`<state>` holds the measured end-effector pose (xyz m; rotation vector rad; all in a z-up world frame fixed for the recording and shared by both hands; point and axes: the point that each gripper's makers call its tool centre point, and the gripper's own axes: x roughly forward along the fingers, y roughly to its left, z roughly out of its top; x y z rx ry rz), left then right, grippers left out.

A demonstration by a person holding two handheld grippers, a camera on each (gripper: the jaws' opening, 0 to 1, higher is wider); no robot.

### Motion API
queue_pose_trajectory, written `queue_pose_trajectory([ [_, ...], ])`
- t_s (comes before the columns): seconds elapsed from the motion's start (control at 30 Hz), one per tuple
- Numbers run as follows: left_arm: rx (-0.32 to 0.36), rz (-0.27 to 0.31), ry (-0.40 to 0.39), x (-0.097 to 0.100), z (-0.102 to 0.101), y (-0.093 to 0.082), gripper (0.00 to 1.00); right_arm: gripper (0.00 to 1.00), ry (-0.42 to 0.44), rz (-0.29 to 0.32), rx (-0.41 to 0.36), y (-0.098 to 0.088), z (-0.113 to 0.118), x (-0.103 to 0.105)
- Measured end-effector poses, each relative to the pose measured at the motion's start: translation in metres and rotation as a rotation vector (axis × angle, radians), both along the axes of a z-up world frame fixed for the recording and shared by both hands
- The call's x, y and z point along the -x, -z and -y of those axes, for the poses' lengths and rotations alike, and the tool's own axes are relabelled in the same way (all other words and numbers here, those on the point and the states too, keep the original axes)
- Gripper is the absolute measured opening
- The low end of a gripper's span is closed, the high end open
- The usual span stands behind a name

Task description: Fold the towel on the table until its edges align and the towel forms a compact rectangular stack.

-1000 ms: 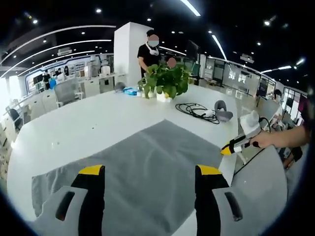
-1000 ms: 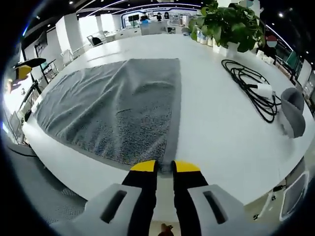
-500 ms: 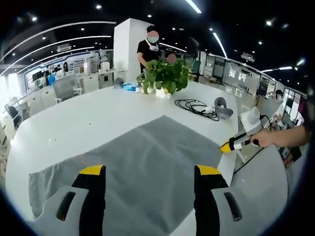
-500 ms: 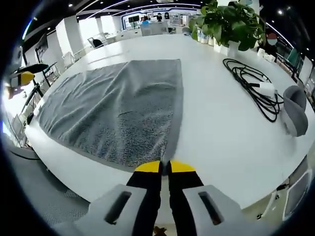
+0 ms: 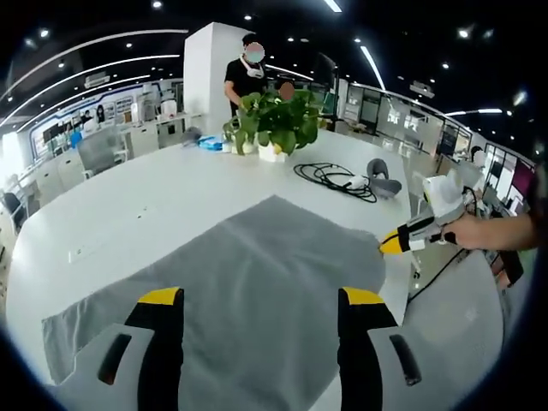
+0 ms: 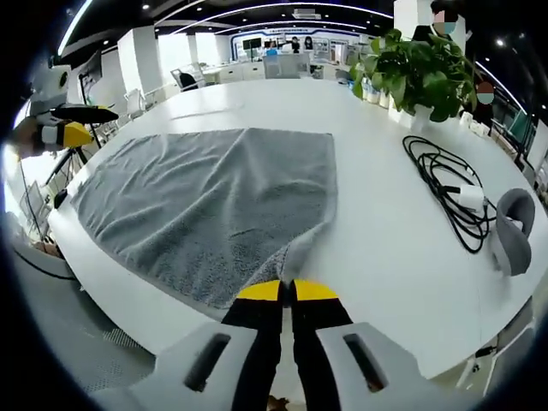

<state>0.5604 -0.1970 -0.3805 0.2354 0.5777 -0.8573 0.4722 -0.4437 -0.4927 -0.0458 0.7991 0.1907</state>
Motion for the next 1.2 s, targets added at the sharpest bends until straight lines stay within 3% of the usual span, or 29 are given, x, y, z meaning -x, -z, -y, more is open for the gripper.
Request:
queue_pose_trajectory([
  [0.27, -0.009, -0.007, 0.066, -0.015, 0.026, 0.005, 0.74, 0.00, -0.115, 0.050, 0.106, -0.017, -0.025, -0.006],
  [0.37, -0.014, -0.012, 0.081, -0.021, 0.033, 0.009, 0.74, 0.00, -0.139, 0.053, 0.110, -0.019, -0.033, -0.007],
  [0.53, 0.034, -0.058, 0.110, -0.021, 0.054, 0.014, 0.73, 0.00, -0.161, 0.064, 0.097, -0.022, -0.048, -0.007],
  [0.97, 0.095, -0.121, 0.155, -0.025, 0.098, 0.019, 0.68, 0.00, -0.299, 0.093, 0.155, -0.032, -0.078, -0.005],
  [1.2, 0.073, -0.115, 0.216, -0.034, 0.124, 0.025, 0.67, 0.00, -0.338, 0.104, 0.156, -0.034, -0.089, -0.003],
])
